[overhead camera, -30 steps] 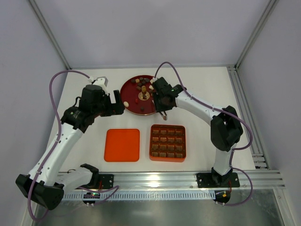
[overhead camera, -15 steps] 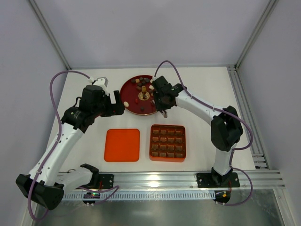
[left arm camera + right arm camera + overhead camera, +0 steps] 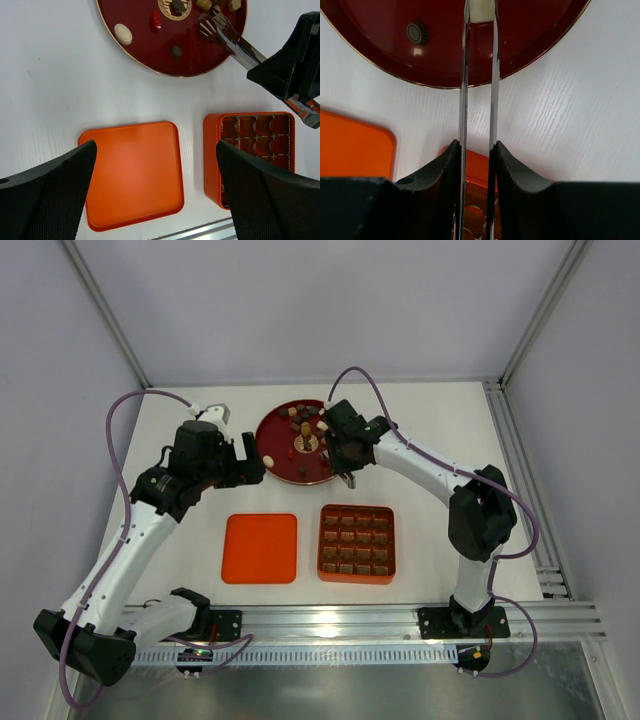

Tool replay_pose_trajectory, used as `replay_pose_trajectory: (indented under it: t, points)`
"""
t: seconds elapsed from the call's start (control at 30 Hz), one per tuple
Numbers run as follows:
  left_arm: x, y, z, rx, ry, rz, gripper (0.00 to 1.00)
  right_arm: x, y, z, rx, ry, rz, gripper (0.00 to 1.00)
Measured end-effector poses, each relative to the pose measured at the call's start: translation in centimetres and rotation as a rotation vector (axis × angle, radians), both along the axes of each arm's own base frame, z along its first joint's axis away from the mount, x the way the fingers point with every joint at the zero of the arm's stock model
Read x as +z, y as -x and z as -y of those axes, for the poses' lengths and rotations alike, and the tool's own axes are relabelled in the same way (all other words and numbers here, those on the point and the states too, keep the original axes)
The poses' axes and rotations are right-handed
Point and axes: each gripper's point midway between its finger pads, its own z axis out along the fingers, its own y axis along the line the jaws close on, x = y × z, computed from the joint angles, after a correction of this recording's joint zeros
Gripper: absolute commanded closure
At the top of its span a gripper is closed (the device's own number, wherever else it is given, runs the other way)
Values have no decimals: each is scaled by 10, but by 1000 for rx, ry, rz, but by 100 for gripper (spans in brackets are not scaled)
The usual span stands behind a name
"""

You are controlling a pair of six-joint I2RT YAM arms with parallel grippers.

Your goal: Pack the chocolate

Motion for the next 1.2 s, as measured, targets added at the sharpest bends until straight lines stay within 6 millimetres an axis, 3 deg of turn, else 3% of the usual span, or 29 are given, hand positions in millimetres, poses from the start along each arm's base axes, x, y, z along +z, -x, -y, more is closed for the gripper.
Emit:
replay_pose_trajectory:
  t: [0.3, 0.67, 0.87, 1.2]
  points:
    - [0, 0, 0, 0, 0, -1, 0, 12, 3, 0, 3, -24, 10, 74]
    - [-1, 0, 0, 0, -1, -1, 0, 64, 20, 9, -4, -96, 63, 74]
    - [-7, 2, -1, 0, -6, -16, 0, 86, 48, 24, 3, -136, 57, 74]
    - [-12, 3, -1, 3, -7, -29, 0, 101, 113, 53, 5, -204, 22, 74]
